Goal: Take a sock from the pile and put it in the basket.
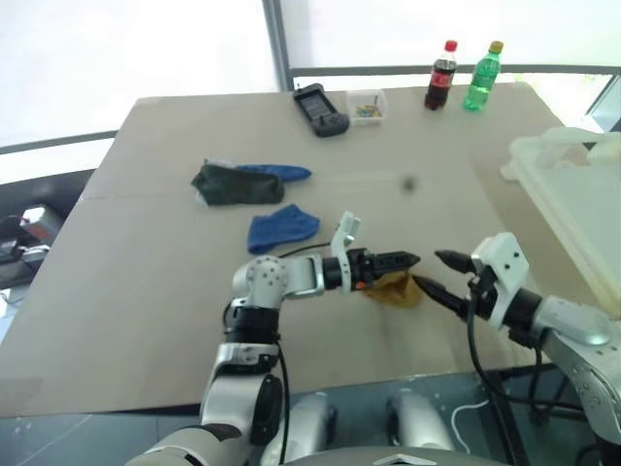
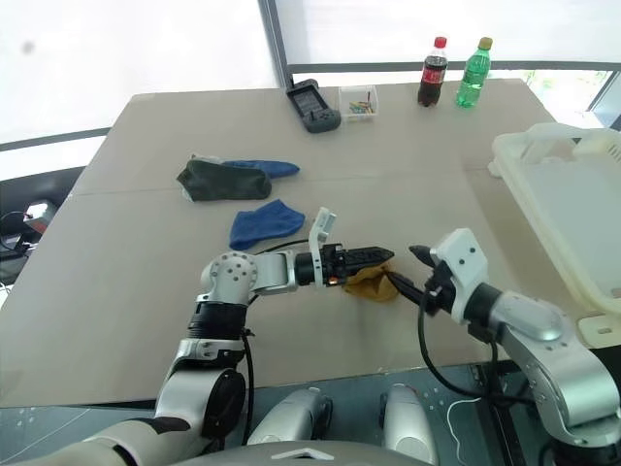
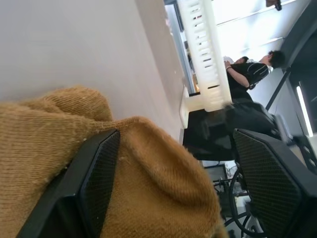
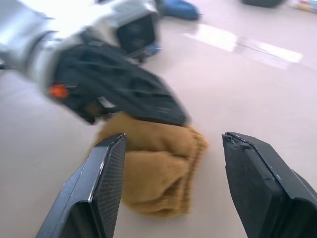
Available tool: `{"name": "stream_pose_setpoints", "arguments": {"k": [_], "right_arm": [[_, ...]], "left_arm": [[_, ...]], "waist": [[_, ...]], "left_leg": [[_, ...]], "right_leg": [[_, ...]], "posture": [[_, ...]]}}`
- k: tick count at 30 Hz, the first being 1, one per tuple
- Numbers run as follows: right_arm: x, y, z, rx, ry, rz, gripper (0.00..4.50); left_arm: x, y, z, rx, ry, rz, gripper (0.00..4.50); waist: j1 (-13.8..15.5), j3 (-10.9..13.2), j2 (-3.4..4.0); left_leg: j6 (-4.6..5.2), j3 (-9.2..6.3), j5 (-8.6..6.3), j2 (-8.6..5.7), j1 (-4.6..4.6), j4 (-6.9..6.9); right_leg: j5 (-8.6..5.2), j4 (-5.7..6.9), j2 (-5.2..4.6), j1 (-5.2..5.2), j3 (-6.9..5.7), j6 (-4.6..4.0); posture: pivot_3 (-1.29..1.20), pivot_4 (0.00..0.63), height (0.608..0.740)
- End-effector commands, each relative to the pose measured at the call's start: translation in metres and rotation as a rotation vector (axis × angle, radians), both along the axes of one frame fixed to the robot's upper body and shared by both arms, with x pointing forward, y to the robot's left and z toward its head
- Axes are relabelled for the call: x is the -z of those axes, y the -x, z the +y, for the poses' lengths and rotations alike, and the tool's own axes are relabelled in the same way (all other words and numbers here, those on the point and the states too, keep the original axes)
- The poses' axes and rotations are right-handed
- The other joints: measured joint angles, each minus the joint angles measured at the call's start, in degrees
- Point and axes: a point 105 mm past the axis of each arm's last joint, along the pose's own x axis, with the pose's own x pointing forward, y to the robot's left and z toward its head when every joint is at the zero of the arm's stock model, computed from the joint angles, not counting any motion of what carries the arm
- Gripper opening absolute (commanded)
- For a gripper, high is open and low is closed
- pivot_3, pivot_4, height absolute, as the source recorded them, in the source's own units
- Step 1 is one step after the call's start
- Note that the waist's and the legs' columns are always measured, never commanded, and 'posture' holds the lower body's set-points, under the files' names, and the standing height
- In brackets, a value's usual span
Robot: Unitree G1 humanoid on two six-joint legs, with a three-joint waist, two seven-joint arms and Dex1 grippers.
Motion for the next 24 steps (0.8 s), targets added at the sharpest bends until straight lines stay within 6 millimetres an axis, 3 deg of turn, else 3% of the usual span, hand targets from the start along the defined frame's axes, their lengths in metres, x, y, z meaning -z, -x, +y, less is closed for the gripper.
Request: {"name": "stream_pose_setpoints", "arguments": {"k": [1, 2, 6, 7, 10, 14, 20, 24], "right_arm": [[-0.007, -0.009, 0.013, -0.003, -0.081, 0.005, 2.41], [-0.007, -0.011, 0.013, -0.001, -0.087, 0.010, 1.81], [-0.009, -0.017, 0.020, -0.027, -0.116, 0.036, 0.26], [-0.009, -0.019, 0.024, -0.038, -0.121, 0.039, 0.05], [-0.004, -0.020, 0.035, -0.085, -0.099, 0.056, 0.05], [0.027, -0.018, 0.035, -0.143, 0.061, 0.096, 0.05], [0.061, -0.023, 0.022, -0.175, 0.215, 0.109, 0.05], [0.050, -0.028, 0.018, -0.167, 0.168, 0.075, 0.05]], "left_arm": [[-0.013, 0.003, 0.012, -0.007, -0.011, -0.088, 3.40], [-0.013, 0.006, 0.012, 0.004, -0.014, -0.089, 3.05], [-0.027, 0.002, 0.022, -0.053, 0.004, -0.160, 1.56], [-0.036, 0.000, 0.029, -0.077, 0.016, -0.197, 1.55], [-0.056, 0.005, 0.053, -0.111, -0.078, -0.408, 1.55], [-0.068, 0.023, 0.074, -0.108, -0.244, -0.820, 1.55], [-0.068, 0.053, 0.101, 0.091, -0.334, -1.002, 1.55], [-0.070, 0.064, 0.113, 0.135, -0.351, -1.034, 1.55]], "waist": [[0.0, 0.0, 0.02], [-0.1, 0.1, 0.03], [0.0, 0.1, 0.05], [0.1, 0.1, 0.05], [-0.3, 0.2, 0.07], [-1.1, 0.3, 0.30], [-0.1, 0.3, 0.35], [-0.1, 0.4, 0.36]], "left_leg": [[0.00, 0.00, 0.00, 0.00, 0.00, -0.06], [0.00, -0.02, 0.01, -0.01, -0.08, -0.16], [0.02, 0.00, 0.00, -0.04, -0.22, -0.17], [0.02, -0.01, 0.00, -0.04, -0.24, -0.17], [0.01, 0.00, 0.00, 0.03, -0.28, -0.22], [-0.02, 0.14, 0.01, 0.11, -0.21, -0.40], [0.00, 0.13, 0.00, 0.03, -0.24, -0.38], [0.02, 0.08, -0.01, 0.05, -0.09, -0.38]], "right_leg": [[0.00, 0.00, 0.00, -0.03, 0.01, -0.01], [0.00, -0.04, 0.00, -0.12, 0.00, -0.02], [0.00, -0.23, -0.01, -0.17, 0.02, -0.03], [0.00, -0.26, -0.01, -0.18, 0.00, -0.03], [0.01, -0.23, -0.02, -0.29, 0.02, -0.04], [0.00, -0.22, -0.03, -0.36, 0.15, -0.06], [0.00, -0.34, 0.04, -0.29, 0.09, -0.06], [0.00, -0.36, 0.03, -0.10, 0.04, -0.05]], "posture": [[0.00, 0.150, 0.740], [0.00, 0.150, 0.740], [0.00, 0.150, 0.740], [0.00, 0.150, 0.740], [0.00, 0.150, 0.740], [0.00, 0.150, 0.740], [0.00, 0.150, 0.740], [0.00, 0.150, 0.740]]}}
